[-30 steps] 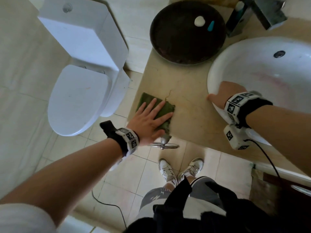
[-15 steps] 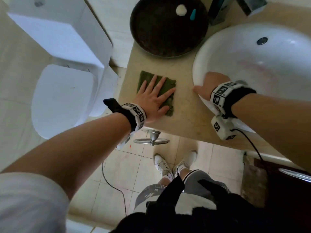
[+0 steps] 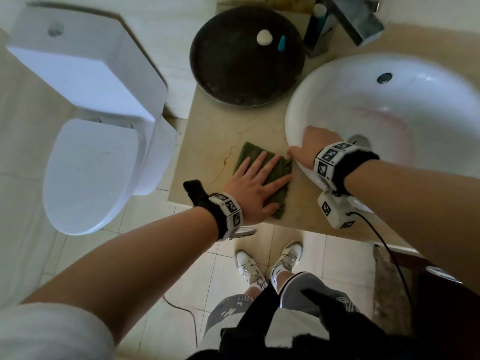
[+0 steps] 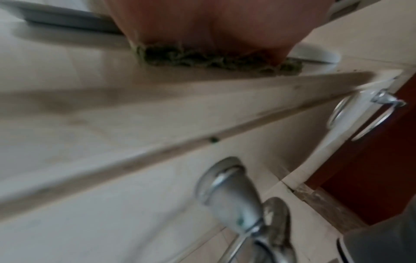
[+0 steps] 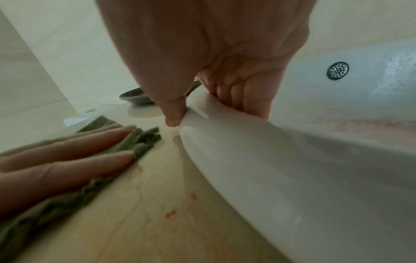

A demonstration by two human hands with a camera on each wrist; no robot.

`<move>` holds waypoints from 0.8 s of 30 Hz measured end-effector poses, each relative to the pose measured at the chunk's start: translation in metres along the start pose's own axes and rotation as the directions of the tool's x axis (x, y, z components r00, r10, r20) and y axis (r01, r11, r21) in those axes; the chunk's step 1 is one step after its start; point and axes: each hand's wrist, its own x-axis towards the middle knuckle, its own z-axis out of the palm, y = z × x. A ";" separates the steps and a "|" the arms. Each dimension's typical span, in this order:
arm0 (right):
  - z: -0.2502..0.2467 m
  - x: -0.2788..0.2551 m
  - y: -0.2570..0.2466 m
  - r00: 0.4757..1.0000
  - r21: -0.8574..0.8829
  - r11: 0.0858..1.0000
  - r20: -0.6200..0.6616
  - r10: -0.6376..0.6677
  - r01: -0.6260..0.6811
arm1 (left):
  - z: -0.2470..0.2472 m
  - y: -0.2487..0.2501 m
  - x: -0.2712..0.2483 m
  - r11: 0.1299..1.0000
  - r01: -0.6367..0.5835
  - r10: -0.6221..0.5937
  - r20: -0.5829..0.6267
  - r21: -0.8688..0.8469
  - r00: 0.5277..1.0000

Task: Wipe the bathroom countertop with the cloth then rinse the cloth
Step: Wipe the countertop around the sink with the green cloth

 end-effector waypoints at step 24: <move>-0.001 0.000 0.000 0.999 0.011 1.000 0.036 0.027 -0.027 | -0.017 -0.113 0.015 0.876 0.455 -0.463 -0.011 -0.157 0.886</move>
